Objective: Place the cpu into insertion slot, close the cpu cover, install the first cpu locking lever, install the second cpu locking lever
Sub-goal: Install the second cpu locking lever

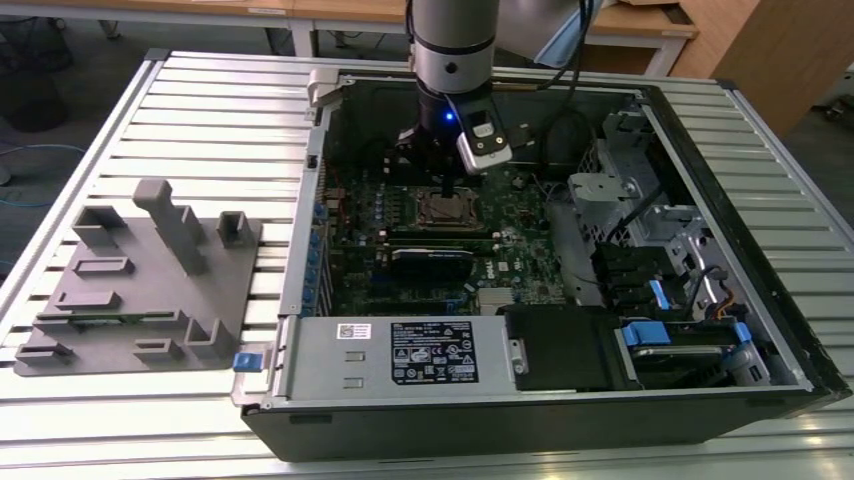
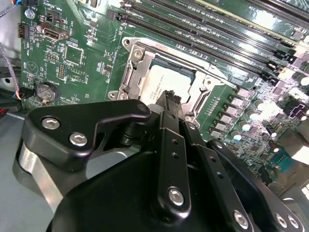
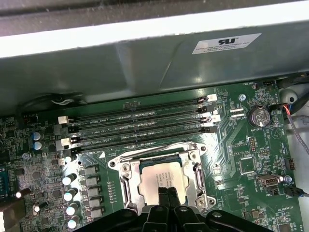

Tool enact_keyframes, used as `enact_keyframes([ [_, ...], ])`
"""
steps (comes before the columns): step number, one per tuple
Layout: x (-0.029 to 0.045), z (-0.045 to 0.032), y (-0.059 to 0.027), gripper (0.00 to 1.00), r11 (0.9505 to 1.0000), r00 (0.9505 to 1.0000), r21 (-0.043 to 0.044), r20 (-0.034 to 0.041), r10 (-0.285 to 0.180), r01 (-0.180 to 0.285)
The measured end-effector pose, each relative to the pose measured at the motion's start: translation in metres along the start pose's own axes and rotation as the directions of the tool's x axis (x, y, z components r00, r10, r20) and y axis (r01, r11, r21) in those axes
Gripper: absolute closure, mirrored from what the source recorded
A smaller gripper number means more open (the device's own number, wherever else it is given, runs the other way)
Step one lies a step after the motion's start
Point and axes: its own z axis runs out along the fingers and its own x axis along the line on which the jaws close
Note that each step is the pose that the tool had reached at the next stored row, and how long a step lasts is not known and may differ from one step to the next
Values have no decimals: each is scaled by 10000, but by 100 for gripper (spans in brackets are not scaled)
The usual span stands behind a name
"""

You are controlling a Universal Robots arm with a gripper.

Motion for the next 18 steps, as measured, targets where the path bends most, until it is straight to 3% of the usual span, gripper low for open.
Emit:
enact_keyframes([
  [10,0,-6,-1,89,10000,10000,4,-2,0,0],
  [18,-7,-72,4,89,10000,10000,-7,-1,0,0],
])
